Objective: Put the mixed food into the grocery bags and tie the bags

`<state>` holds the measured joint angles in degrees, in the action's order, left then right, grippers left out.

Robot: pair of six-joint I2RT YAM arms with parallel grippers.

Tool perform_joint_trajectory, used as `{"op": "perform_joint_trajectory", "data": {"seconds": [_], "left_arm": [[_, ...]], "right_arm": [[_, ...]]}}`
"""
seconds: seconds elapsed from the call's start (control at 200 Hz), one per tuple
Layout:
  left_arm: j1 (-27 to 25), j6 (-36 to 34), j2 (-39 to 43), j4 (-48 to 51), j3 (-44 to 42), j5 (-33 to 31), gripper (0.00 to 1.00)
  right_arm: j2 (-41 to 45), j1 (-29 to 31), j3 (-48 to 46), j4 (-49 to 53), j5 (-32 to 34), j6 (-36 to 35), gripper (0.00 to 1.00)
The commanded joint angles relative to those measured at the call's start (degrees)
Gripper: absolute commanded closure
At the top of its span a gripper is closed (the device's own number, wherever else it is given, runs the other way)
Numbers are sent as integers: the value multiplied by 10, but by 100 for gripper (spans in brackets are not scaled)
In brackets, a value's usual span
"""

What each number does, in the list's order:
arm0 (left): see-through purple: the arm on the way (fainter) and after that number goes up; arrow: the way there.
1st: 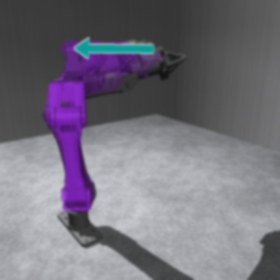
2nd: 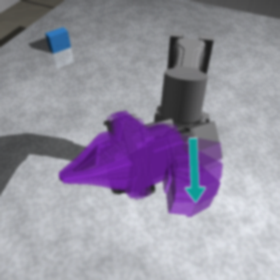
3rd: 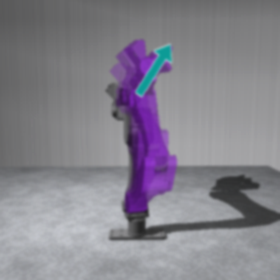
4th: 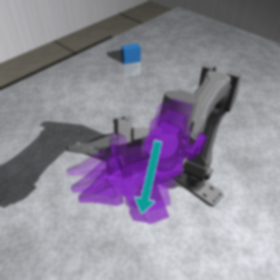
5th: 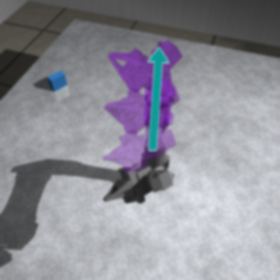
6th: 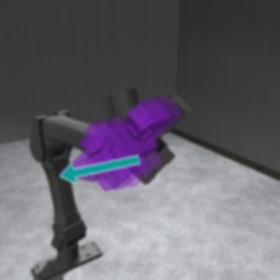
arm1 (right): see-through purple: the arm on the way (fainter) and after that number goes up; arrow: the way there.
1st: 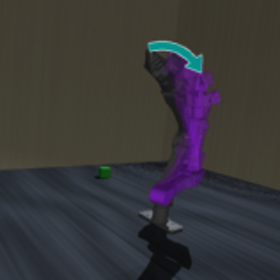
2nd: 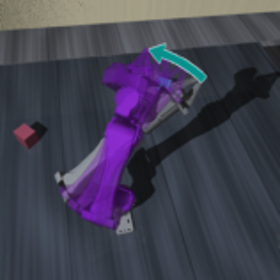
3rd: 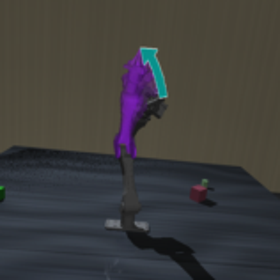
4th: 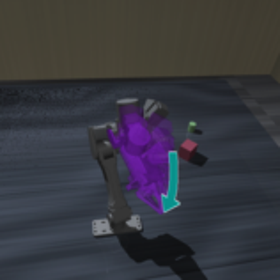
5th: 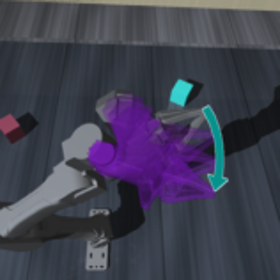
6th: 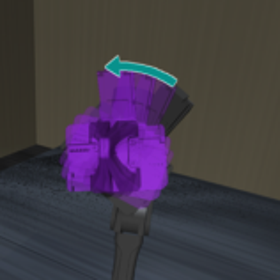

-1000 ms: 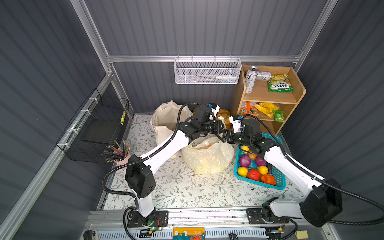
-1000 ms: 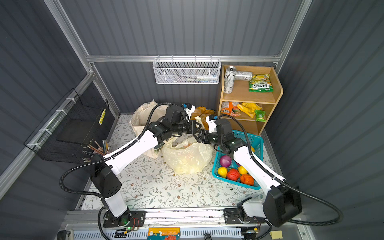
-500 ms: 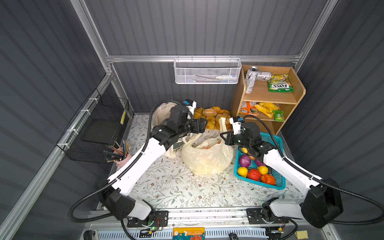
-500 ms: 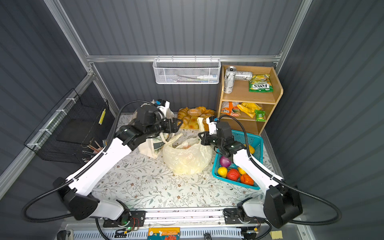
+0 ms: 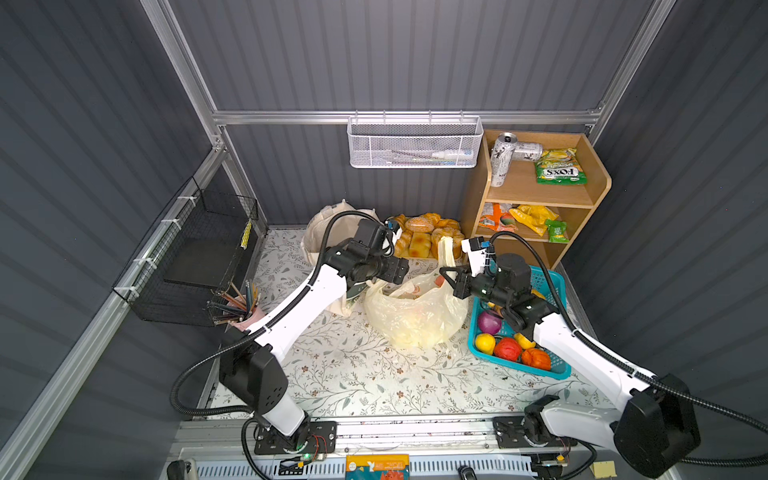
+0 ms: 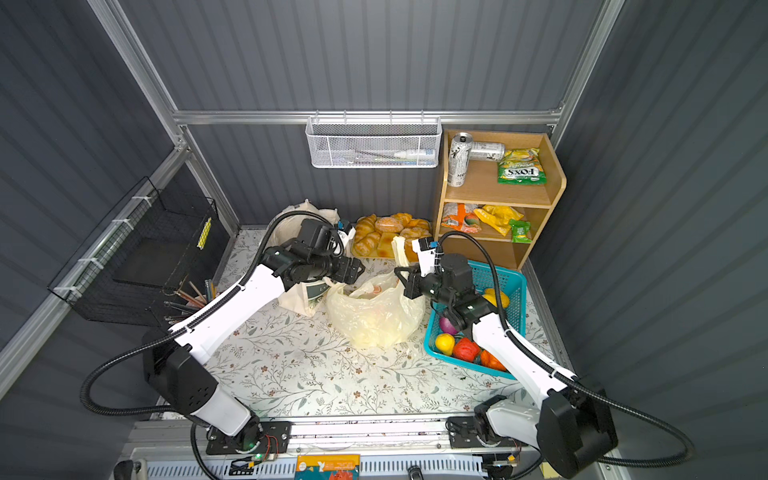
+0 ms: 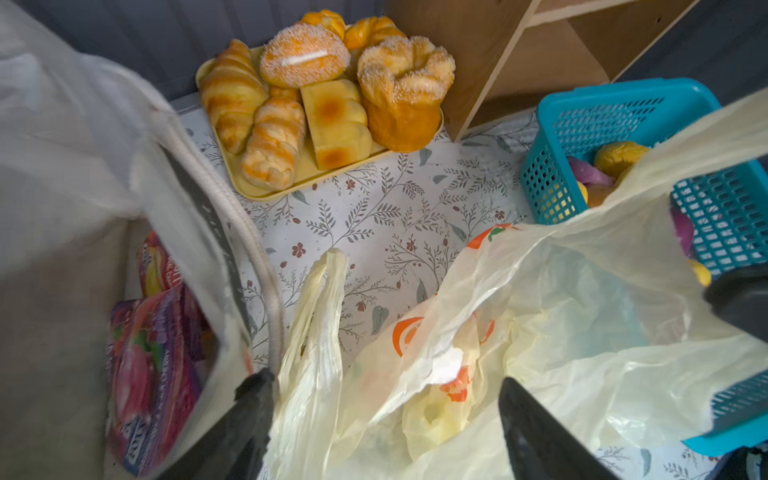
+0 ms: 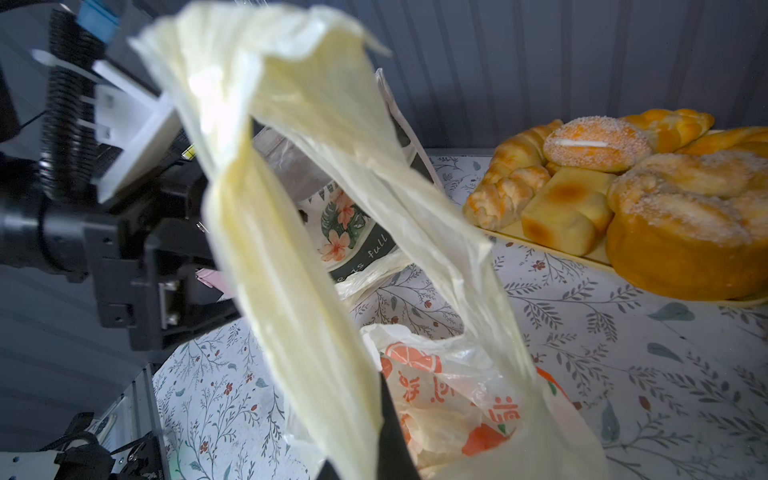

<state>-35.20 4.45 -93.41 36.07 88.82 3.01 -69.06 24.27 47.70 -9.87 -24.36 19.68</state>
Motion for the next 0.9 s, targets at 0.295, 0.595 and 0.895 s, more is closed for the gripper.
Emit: {"op": "perform_joint_trajectory", "data": {"seconds": [0.295,0.595,0.895], "left_arm": [[-3,-57,-78,4,47,130,14],[-5,-48,-133,-8,48,175,18],[-5,-19,-140,-49,57,223,100]], "right_arm": [[1,0,15,-9,-10,-19,97],[2,1,14,-9,-11,-18,97],[18,-13,-7,-5,-1,-23,95]]}}
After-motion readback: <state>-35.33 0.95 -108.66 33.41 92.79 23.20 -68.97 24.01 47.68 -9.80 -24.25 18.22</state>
